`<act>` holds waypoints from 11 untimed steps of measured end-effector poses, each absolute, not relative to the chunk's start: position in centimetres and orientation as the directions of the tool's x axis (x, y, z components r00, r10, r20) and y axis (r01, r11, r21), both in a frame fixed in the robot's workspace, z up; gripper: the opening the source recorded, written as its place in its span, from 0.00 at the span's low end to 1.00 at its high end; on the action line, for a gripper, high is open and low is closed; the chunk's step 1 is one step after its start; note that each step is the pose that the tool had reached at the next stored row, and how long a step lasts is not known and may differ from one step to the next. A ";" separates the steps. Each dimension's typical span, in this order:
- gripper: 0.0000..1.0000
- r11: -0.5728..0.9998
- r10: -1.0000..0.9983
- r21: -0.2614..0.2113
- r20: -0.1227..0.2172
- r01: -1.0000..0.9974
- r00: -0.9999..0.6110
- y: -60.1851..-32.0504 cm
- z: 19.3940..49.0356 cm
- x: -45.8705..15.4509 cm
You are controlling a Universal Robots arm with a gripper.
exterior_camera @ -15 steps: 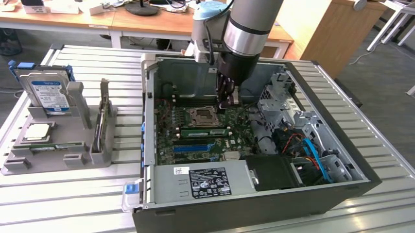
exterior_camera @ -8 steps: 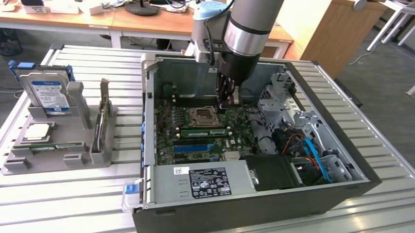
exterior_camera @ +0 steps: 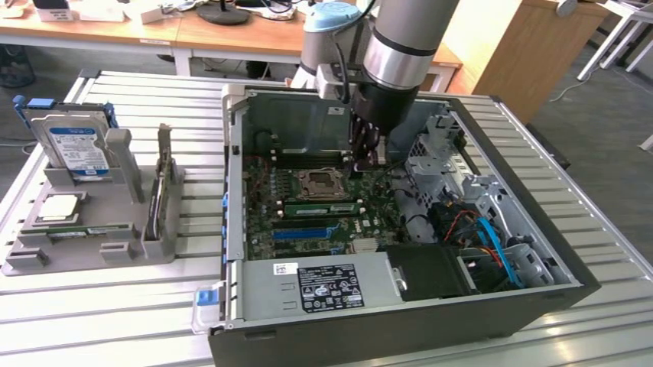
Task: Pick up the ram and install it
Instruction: 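Press down the ram until it locks into place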
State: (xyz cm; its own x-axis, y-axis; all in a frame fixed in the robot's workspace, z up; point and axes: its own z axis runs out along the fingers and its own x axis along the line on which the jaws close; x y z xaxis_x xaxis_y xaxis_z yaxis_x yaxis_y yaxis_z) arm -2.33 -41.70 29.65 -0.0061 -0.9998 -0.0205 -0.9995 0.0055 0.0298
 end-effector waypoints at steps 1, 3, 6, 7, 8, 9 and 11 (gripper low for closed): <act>0.11 0.005 -1.000 0.030 -0.020 -1.000 -0.006 -41.7 29.6 -2.2; 0.11 0.005 -1.000 0.030 -0.020 -1.000 -0.006 -41.7 29.6 -1.8; 0.11 0.005 -1.000 0.030 -0.020 -1.000 -0.006 -41.7 29.6 -1.5; 0.11 0.005 -1.000 0.030 -0.020 -1.000 -0.006 -41.7 29.6 -1.4; 0.11 0.005 -1.000 0.030 -0.020 -1.000 -0.006 -41.7 29.6 -1.2; 0.11 0.005 -1.000 0.030 -0.020 -1.000 -0.006 -41.7 29.6 -1.1; 0.11 0.005 -1.000 0.030 -0.021 -1.000 -0.006 -41.7 29.6 -0.9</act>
